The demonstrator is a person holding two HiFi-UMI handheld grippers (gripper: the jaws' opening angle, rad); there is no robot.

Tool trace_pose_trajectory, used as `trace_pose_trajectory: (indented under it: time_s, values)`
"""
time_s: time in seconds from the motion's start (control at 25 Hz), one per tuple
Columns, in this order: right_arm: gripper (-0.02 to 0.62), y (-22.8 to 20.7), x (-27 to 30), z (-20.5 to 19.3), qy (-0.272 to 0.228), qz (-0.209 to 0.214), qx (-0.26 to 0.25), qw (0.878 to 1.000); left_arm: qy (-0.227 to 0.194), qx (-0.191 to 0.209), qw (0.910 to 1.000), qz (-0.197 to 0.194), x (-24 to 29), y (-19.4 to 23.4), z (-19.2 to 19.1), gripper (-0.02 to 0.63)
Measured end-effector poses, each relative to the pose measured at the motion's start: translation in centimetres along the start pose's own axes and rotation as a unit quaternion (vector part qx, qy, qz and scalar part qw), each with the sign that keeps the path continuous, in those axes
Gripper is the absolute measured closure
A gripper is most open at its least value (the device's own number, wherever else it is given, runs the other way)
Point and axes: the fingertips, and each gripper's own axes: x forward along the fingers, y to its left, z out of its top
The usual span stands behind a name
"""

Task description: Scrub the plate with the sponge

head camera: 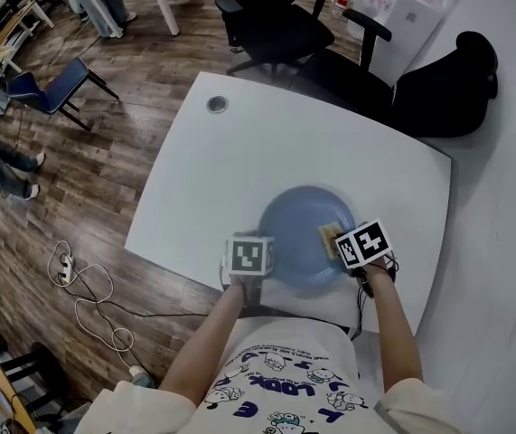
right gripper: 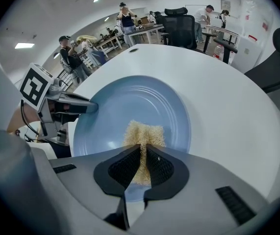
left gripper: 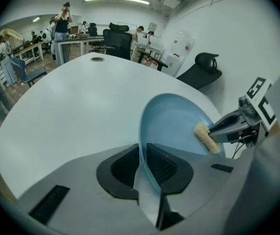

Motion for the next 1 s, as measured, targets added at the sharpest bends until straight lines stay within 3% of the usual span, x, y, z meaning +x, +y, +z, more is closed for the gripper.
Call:
trace_pose_trajectory:
  time_s: [1.0]
  values:
    - [0.549, -2.7, 0.9, 5.0, -0.037, -0.061, 0.06, 0.996, 0.004, 0.008, 1.0, 0.002, -0.1, -0.1, -0.4, 0.548]
